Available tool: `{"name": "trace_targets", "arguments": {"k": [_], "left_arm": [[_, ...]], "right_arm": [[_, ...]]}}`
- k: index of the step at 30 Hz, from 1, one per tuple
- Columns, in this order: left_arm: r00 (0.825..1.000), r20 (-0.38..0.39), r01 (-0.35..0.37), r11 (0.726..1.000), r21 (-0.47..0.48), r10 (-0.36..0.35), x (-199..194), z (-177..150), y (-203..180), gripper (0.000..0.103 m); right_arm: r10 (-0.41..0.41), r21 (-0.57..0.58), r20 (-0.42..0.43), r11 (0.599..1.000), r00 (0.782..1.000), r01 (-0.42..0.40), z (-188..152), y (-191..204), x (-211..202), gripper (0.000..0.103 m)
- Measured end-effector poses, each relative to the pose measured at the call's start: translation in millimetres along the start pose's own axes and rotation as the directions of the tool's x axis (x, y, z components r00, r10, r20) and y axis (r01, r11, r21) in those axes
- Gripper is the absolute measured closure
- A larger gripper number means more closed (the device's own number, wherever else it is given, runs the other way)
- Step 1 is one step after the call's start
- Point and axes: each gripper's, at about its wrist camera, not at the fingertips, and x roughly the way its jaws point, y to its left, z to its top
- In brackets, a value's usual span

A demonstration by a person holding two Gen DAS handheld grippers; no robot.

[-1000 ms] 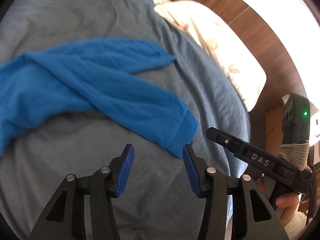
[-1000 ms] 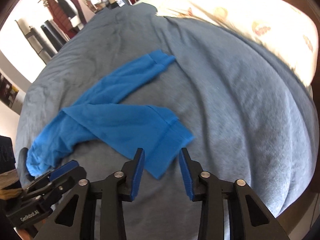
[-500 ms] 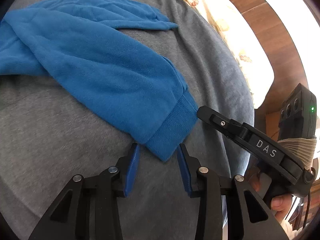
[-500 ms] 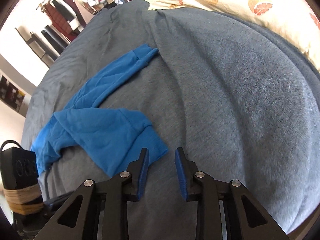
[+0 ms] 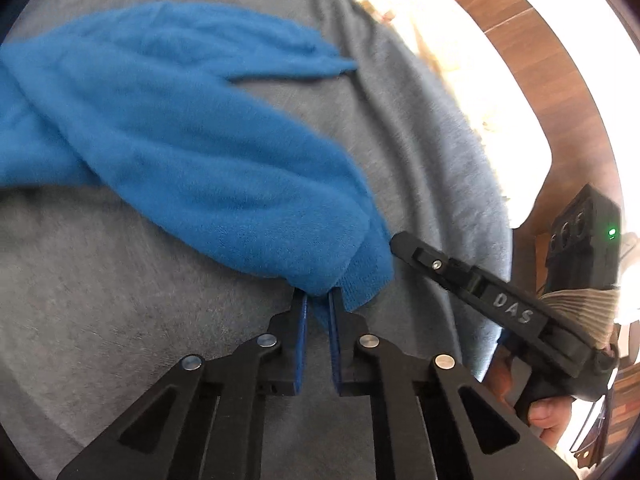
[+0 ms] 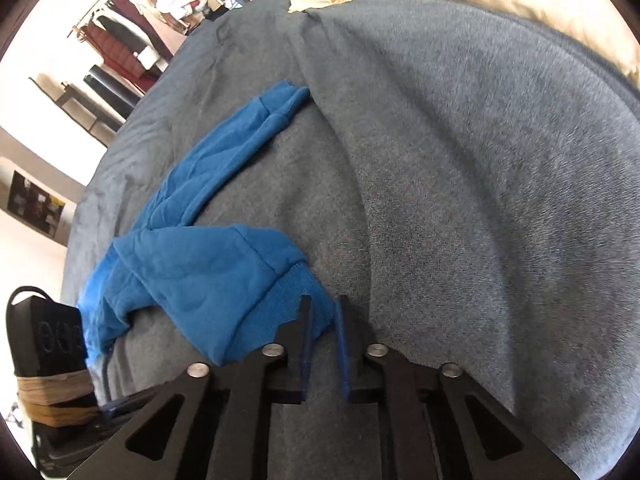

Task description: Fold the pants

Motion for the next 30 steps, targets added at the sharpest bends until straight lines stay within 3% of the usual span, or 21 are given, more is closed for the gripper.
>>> {"name": "trace_targets", "arguments": {"k": [6, 11, 13, 18, 23, 30], "left_arm": [[0.995, 0.097, 0.013, 0.995, 0.103, -0.023, -42.0, 26.6, -27.1, 0.096], [0.993, 0.115, 0.01, 0.982, 0.189, -0.032, -47.9, 57.2, -39.7, 0.096], [0.992, 0.123, -0.009, 0.978, 0.207, -0.017, -47.4, 66.8, -40.4, 0.096], [0.992, 0.128, -0.034, 0.975, 0.219, 0.005, -41.6, 75.4, -43.0, 0.096], [0.991, 0.131, -0.05, 0.964, 0.263, 0.016, -37.8, 74.9, -49.9, 0.096], [0.993, 0.116, -0.042, 0.964, 0.261, 0.012, -36.1, 79.6, -49.3, 0.096]], "right_arm": [[0.004, 0.028, 0.065, 1.0, 0.998, -0.005, 5.0, 4.0, -22.1, 0.1], [-0.012, 0.02, 0.106, 1.0, 0.994, 0.01, 18.0, 7.9, -30.8, 0.1], [-0.06, -0.034, 0.118, 0.997, 0.991, 0.065, 21.6, 13.3, -32.1, 0.099], [-0.104, -0.154, 0.102, 0.981, 0.989, 0.119, 23.3, 18.6, -33.0, 0.075], [-0.078, -0.281, 0.069, 0.955, 0.995, 0.094, 22.8, 27.7, -33.0, 0.075], [-0.099, -0.456, 0.068, 0.882, 0.993, 0.119, 25.5, 47.4, -20.8, 0.07]]}}
